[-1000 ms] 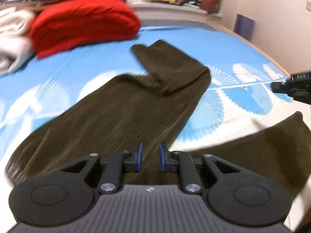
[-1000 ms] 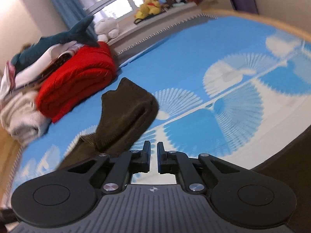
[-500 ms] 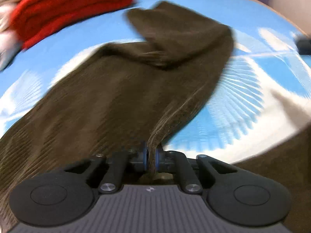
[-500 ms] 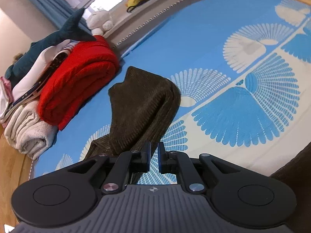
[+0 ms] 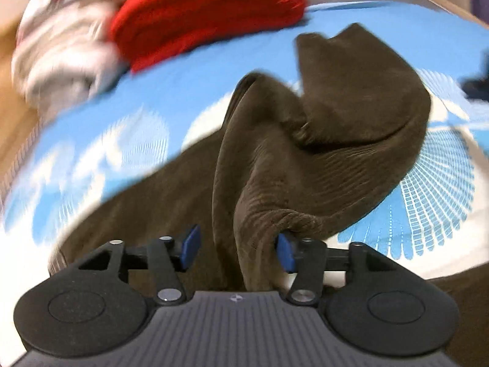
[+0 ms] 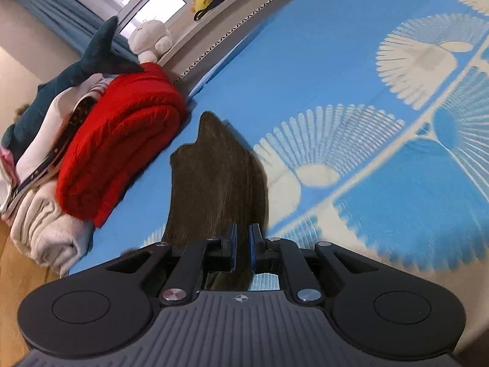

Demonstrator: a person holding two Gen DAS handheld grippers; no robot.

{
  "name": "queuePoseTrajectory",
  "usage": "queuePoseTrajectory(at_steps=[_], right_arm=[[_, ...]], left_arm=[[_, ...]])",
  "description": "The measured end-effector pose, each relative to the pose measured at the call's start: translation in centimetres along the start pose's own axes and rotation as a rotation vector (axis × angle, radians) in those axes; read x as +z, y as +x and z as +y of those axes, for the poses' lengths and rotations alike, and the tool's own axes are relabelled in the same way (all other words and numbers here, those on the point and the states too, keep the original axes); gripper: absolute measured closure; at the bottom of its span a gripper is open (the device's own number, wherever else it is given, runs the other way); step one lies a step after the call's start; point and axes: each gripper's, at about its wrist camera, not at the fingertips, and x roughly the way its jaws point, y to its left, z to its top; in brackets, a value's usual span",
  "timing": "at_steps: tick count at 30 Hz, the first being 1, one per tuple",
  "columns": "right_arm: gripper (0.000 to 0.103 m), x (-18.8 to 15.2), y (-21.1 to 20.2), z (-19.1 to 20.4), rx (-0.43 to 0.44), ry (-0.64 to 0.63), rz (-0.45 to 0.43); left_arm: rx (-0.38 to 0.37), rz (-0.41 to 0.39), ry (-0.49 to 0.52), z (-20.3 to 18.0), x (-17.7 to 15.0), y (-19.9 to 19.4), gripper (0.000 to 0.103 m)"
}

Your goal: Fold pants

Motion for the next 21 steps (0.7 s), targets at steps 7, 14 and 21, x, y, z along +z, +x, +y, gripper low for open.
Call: queuePoseTrajectory(at_steps=[7,14,21], right_arm=[[0.093,3.8,10.2,-2.5,-0.055,0.038,0.039],[0.092,5.9,17.4,1.4,-0.009,-0.098,0.079],[0.092,6.2,20.8,5.4,0.034,-0.213,0.184]], left_arm=[[-0.049,-0.014,0.079,-1.3,-0.1,0.6,0.04],[-0.097,0.023,0.107,-0.7,-0.5,1.7,0.04],[-0.132,0.072,0.145,-0.9,-1.0,2.9,0.071]])
